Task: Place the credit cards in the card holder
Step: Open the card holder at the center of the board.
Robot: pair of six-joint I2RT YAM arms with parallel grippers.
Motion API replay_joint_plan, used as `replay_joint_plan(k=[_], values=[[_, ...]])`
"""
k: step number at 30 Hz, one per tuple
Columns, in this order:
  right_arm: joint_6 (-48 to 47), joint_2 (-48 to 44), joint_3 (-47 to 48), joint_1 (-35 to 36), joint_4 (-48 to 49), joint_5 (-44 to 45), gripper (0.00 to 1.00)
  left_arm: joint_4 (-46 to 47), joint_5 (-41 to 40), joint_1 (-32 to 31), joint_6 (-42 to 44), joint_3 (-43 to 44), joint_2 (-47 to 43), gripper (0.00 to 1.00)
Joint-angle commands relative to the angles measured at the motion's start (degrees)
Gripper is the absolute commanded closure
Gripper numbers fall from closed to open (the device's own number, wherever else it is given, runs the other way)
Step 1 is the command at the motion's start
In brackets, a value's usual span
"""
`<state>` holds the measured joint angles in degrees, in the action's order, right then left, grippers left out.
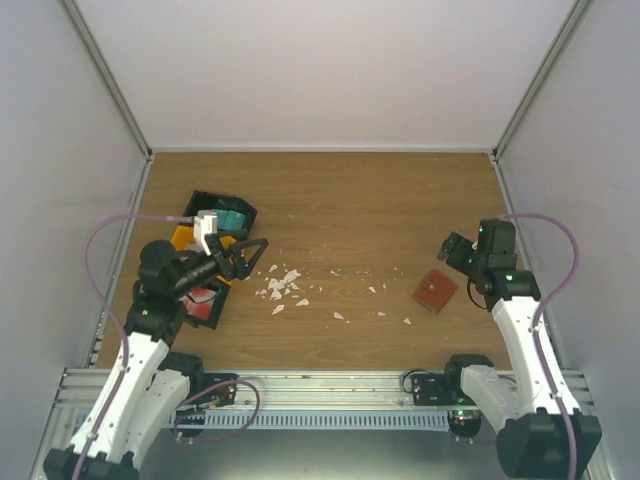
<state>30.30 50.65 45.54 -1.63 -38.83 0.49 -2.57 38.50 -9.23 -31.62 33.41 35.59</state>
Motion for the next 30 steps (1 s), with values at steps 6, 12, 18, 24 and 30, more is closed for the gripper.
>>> replay_joint_plan(k=[6,12,18,24,30], values=[[11.75,5.69,-8.10,-0.57,1.05,4.61,0.24,6.53,7.69,-0.48,-2.54,-1.82,7.26,0.01],[12.50,10.53,-12.82,-0.57,6.56,-0.17,0.37,5.20,6.92,-1.16,-1.85,-2.76,8.12,0.01],[11.97,15.46,-16.32,-0.50,12.16,-4.71,0.59,3.06,6.56,-2.07,-1.09,-3.15,9.39,0.01],[12.14,17.84,-18.14,1.53,15.54,-8.93,0.65,1.45,5.84,-3.66,-0.67,-3.34,11.08,0.01],[18.22,21.44,-20.40,10.30,22.10,-13.21,0.66,1.95,2.50,-7.28,-1.44,-4.76,14.27,0.01]])
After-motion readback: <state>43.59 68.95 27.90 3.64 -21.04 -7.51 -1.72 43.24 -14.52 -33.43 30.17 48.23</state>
